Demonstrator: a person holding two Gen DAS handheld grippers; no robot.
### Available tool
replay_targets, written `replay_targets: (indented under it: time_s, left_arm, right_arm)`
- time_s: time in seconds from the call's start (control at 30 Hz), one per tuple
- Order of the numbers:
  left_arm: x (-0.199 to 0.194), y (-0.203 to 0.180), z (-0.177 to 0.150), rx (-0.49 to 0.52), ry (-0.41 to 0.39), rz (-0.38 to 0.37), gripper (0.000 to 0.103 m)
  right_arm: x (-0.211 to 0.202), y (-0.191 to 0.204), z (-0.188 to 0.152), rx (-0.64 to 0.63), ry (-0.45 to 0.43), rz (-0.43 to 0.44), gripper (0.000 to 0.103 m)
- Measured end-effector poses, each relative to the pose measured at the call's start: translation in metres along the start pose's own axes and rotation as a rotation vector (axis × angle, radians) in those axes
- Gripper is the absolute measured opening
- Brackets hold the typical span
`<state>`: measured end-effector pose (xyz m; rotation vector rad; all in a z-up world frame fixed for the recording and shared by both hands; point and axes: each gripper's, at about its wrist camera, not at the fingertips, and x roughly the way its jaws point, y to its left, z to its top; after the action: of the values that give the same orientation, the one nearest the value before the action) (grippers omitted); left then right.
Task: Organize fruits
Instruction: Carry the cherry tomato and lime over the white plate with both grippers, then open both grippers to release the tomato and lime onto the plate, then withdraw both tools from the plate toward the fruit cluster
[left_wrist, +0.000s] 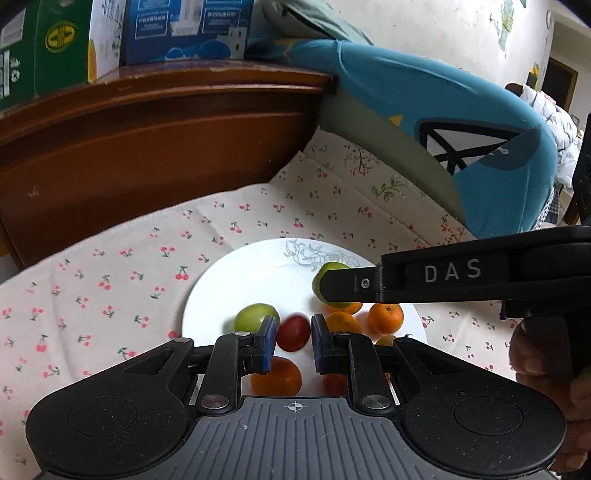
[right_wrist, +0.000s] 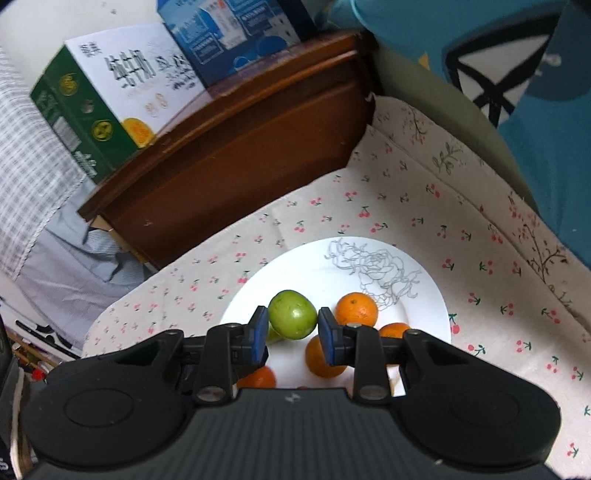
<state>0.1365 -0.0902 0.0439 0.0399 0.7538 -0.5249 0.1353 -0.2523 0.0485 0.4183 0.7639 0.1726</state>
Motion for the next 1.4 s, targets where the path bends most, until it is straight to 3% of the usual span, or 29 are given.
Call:
replay_targets:
  time_s: [0.2,0.3,0.37,0.43,0.67,0.9,1.4]
  left_arm:
    - [-0.002,0.003,0.006,-0.035,-0.010,0.002,0.025]
    - [-0.012,0.004,0.013,-0.056,-0.022,0.036,0.038]
    - [-0.020,0.006,0.016,-0.066,-0.030,0.060,0.053]
    - [-0.029,0.010,0.019,-0.084,-0.023,0.099,0.060]
    - [-0.062,0.023,0.020,-0.116,-0.031,0.182,0.063]
    - [-0.092,0.034,0.009,-0.174,-0.038,0.219,0.067]
    - [-0.123,0.044,-0.024,-0.234,-0.004,0.262,0.073]
  right_arm:
    - [0.003,-0.004,0.005,0.034,-0.013,0.003,0.032]
    - [-0.003,-0.005,0.009,0.055,-0.031,0.018,0.032]
    - [-0.009,-0.003,0.011,0.042,-0.051,0.019,0.032]
    - [-0.014,0.000,0.012,0.027,-0.065,0.014,0.032]
    - [-0.036,0.013,0.003,-0.023,-0.087,0.017,0.034]
    - [-0.052,0.024,-0.017,-0.057,-0.074,0.036,0.034]
    - [-0.060,0.054,-0.092,-0.129,0.057,0.094,0.034]
